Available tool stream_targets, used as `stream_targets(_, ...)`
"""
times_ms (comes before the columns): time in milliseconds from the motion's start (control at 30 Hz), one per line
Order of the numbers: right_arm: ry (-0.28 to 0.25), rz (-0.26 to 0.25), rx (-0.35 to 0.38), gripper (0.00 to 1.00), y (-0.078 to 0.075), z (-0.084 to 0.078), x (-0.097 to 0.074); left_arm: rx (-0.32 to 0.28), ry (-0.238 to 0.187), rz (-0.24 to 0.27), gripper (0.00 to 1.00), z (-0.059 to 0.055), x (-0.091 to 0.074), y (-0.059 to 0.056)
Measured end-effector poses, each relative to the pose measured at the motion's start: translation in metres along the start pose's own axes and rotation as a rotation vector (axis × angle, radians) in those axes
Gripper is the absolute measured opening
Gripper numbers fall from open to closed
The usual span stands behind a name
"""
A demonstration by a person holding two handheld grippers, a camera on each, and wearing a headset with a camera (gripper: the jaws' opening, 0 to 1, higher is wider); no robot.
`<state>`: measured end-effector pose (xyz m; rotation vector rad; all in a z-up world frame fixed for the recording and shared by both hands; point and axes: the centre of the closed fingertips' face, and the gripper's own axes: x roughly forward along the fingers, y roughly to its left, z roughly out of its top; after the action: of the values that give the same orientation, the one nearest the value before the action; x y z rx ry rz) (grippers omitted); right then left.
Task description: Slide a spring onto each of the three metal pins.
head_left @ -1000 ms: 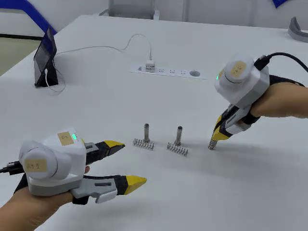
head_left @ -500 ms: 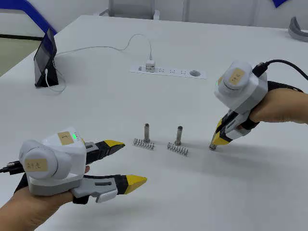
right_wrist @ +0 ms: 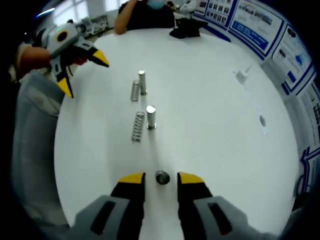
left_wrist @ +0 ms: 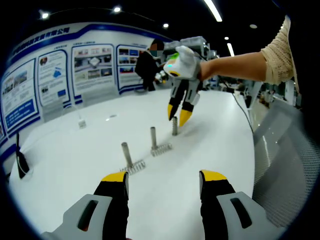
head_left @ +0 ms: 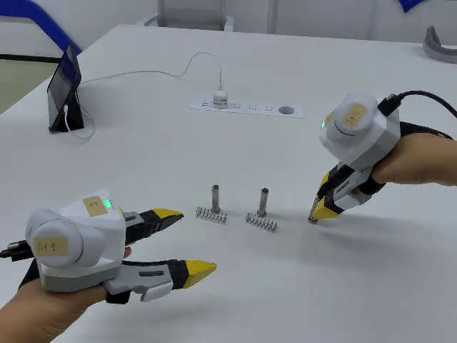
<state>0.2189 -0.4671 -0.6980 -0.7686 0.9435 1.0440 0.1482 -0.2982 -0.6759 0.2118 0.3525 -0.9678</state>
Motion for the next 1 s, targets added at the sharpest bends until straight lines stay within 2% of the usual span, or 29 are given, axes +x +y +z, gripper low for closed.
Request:
stream_targets(200,-0.025,-0.012,-0.008,0.27,0.001,0.01,-0.003,0.003,-0.004,-0.002,0.58,0.002,0.0,0.0)
stream_targets(367,-0.05,-0.005,-0.015,0.27,0.008,0.023,-0.003,0.004,-0.004,0.0,0.57,0.002,0.0,0.0)
stream_targets(767,-0.074,0.029,-0.014,0.23,0.029,0.042,0.014,0.006,-0.003,0.005,0.57,0.002,-0.002,0.001)
stream_targets(1000,-0.069,0.046,-0.014,0.2,0.037,0.044,0.029,0.007,-0.005,0.006,0.57,0.003,-0.002,0.001)
